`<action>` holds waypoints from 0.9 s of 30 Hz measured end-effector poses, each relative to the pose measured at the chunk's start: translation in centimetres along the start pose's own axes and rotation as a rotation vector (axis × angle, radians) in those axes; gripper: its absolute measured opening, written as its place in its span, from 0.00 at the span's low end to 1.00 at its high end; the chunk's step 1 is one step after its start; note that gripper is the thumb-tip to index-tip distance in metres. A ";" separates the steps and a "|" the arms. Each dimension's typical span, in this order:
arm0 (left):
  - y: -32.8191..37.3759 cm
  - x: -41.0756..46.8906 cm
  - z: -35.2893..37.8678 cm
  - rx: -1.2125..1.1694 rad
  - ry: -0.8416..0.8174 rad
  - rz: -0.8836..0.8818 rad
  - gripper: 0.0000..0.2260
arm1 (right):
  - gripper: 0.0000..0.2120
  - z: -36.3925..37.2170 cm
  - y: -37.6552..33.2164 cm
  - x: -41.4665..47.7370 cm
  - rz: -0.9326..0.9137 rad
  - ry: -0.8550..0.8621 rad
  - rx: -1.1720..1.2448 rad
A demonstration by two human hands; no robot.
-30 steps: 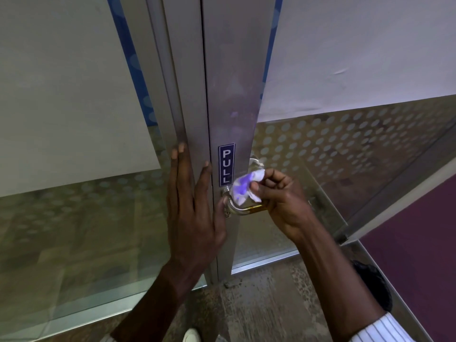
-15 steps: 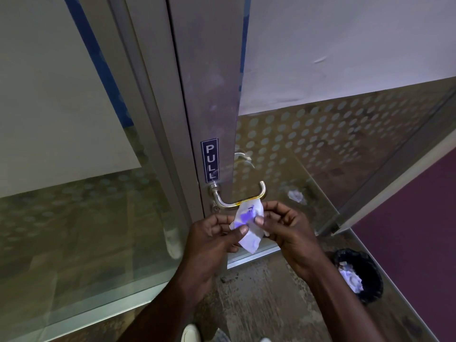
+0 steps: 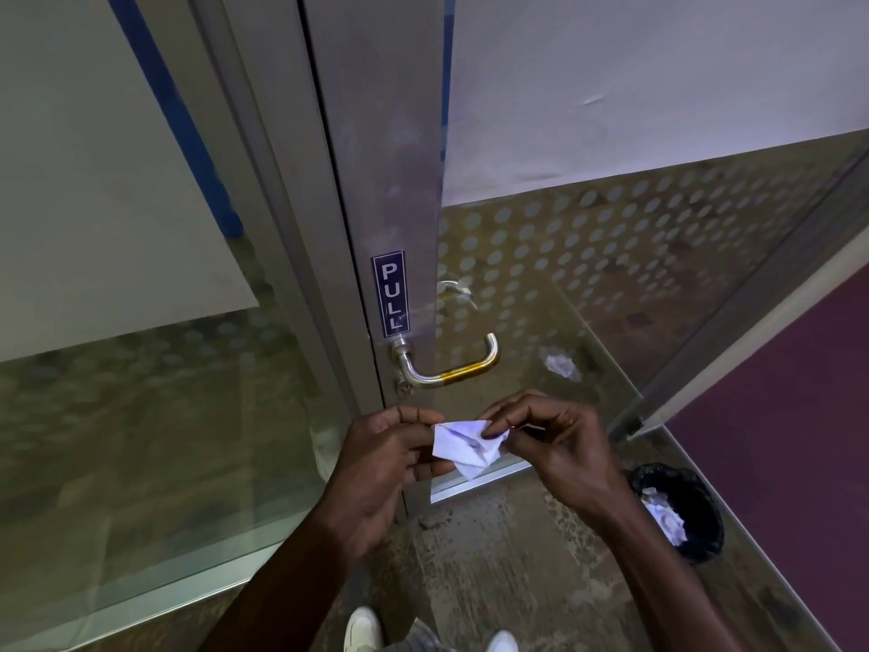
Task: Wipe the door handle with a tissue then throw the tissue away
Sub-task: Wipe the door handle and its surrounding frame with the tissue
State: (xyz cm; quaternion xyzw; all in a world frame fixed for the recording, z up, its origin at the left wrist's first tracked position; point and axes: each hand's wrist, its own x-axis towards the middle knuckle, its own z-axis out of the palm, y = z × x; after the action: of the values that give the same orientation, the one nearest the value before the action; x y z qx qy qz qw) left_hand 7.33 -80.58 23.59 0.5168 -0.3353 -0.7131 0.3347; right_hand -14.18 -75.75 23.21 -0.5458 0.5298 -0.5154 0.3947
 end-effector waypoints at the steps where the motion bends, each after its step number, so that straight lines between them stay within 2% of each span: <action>1: 0.0 0.0 -0.1 -0.028 -0.013 -0.013 0.10 | 0.16 -0.1 0.0 -0.1 -0.013 -0.002 -0.025; 3: -0.1 0.1 0.0 -0.089 -0.033 -0.031 0.16 | 0.13 -0.3 0.0 -0.3 -0.012 -0.002 -0.041; 5: -0.1 -0.1 0.1 -0.102 -0.050 -0.018 0.09 | 0.11 -0.4 -0.1 -0.7 0.005 -0.011 -0.024; 6: -0.1 -0.3 0.1 -0.076 -0.052 0.014 0.07 | 0.10 -0.3 -0.1 -0.8 0.018 -0.013 -0.012; 7: -0.3 -0.4 0.2 -0.025 -0.045 0.049 0.10 | 0.09 -0.3 -0.1 -0.8 0.033 -0.007 -0.004; 9: -0.7 -0.4 0.2 0.065 0.003 0.112 0.10 | 0.07 0.2 0.2 -0.7 0.084 0.029 -0.024; 12: -0.9 -0.7 0.6 0.137 0.057 0.174 0.11 | 0.11 0.7 0.8 -0.3 0.158 0.082 -0.091; 15: -0.9 -0.6 0.6 0.265 0.102 0.245 0.12 | 0.15 0.8 1.2 -0.1 0.187 0.009 -0.050; 18: -0.7 -0.6 0.6 0.392 0.124 0.347 0.11 | 0.11 0.9 1.6 0.5 0.209 -0.031 -0.050; 20: -0.5 -0.4 0.6 0.467 0.169 0.449 0.10 | 0.08 1.0 1.9 1.1 0.188 0.045 -0.074; 23: -0.1 -0.5 0.1 0.650 0.305 0.707 0.07 | 0.10 0.6 2.2 2.5 0.144 0.331 -0.047; 24: 0.3 -0.6 -0.2 0.745 0.367 0.823 0.07 | 0.12 0.3 2.3 3.1 0.112 0.425 -0.091; 27: 1.3 -0.1 -1.1 1.049 0.514 1.143 0.16 | 0.13 -0.5 3.0 5.1 -0.105 0.604 -0.425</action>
State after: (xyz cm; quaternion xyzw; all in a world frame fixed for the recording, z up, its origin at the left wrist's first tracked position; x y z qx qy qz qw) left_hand 8.63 -81.35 24.45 0.5027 -0.7500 -0.0416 0.4278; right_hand -15.63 -81.05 21.12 -0.4653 0.6889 -0.5512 0.0715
